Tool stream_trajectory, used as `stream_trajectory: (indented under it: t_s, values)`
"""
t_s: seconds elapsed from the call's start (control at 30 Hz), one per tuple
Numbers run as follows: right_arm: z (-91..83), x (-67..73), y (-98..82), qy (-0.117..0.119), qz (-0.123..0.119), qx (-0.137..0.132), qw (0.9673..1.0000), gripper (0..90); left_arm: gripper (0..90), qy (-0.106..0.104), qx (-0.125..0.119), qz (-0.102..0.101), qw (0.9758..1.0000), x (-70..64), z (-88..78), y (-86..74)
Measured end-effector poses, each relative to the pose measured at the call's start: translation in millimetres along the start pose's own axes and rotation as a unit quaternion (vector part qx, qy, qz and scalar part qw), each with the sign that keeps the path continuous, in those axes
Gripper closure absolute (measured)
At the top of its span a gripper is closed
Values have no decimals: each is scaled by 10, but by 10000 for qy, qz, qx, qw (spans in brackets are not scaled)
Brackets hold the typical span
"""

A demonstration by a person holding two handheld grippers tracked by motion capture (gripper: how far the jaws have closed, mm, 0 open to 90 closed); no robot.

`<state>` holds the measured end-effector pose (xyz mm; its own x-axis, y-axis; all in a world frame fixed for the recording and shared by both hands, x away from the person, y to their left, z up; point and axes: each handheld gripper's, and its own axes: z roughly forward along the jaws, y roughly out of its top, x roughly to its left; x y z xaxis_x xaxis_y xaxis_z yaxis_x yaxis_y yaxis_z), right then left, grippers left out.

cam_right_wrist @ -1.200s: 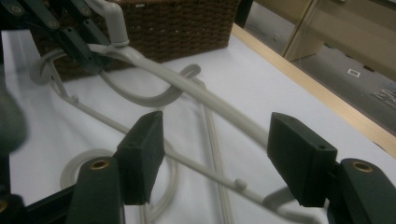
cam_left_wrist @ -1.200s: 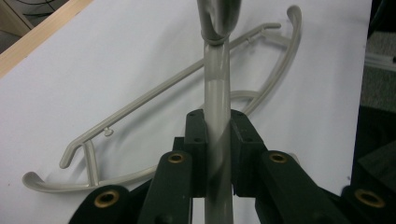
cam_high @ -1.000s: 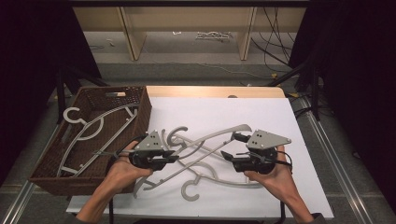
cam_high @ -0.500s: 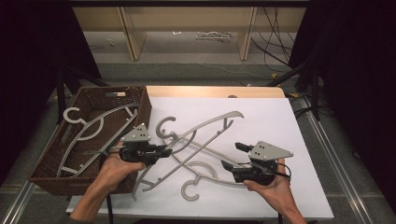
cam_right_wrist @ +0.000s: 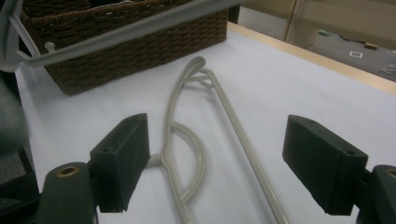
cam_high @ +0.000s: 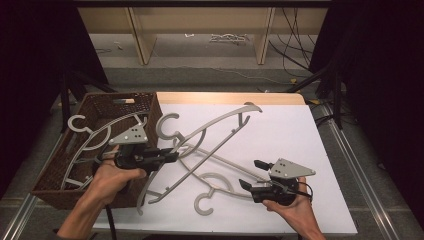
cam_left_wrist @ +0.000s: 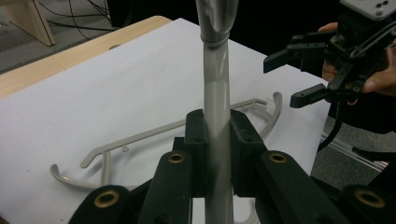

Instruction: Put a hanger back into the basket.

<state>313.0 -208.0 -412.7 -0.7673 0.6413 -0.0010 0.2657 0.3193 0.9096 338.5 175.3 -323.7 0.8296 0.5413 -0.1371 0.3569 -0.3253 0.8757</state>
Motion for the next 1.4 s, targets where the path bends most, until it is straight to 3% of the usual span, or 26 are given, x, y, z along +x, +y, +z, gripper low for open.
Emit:
stream_trajectory:
  t_s: [0.13,0.27,0.5,0.6,0.63,0.67,0.73,0.87,0.9,0.97,1.0,1.07,1.1,1.23,1.27,1.3,1.4]
  values:
    - [5,6,-24,6,-12,120,9999,229,794,4,5,78,10000,-13,-117,93]
    - [16,10,-31,80,-32,115,9999,229,795,180,-41,93,9998,46,-236,168]
    - [14,-7,-47,49,-20,65,10000,229,795,894,-282,-84,9956,435,-638,292]
    - [5,-12,-47,44,13,102,9999,229,795,1150,-306,-160,9928,603,-760,285]
    - [6,-11,-50,42,17,109,9999,230,795,1150,-306,-160,9928,603,-760,285]
    - [6,-11,-55,48,22,117,9999,230,795,1339,-359,-190,9902,731,-818,256]
    - [11,-11,-65,55,6,145,9999,230,795,1484,-354,-249,9880,843,-861,211]
    - [13,-14,-77,74,18,176,9998,230,795,1659,-311,-309,9852,1059,-911,122]
    - [14,-16,-79,70,25,179,9998,230,795,1659,-311,-309,9852,1059,-911,122]
    - [21,-16,-81,75,30,169,9998,230,795,1775,-340,-323,9830,1200,-953,50]
    - [30,-9,-88,43,41,108,9999,230,795,1775,-340,-323,9830,1200,-953,50]
    - [25,-19,-94,73,6,182,9998,230,795,1922,-384,-508,9793,1288,-988,-34]
    - [28,-21,-98,83,20,196,9998,230,795,1922,-384,-508,9793,1288,-988,-34]
    - [32,-20,-107,105,24,230,9997,230,795,2122,-315,-666,9744,1384,-1056,-181]
    - [32,-20,-107,105,24,230,9997,230,795,2122,-315,-666,9744,1384,-1056,-181]
    - [42,-19,-111,123,24,250,9996,230,795,2191,-319,-774,9721,1421,-1091,-246]
    - [48,-9,-116,121,30,245,9996,230,795,2249,-332,-828,9703,1473,-1147,-333]
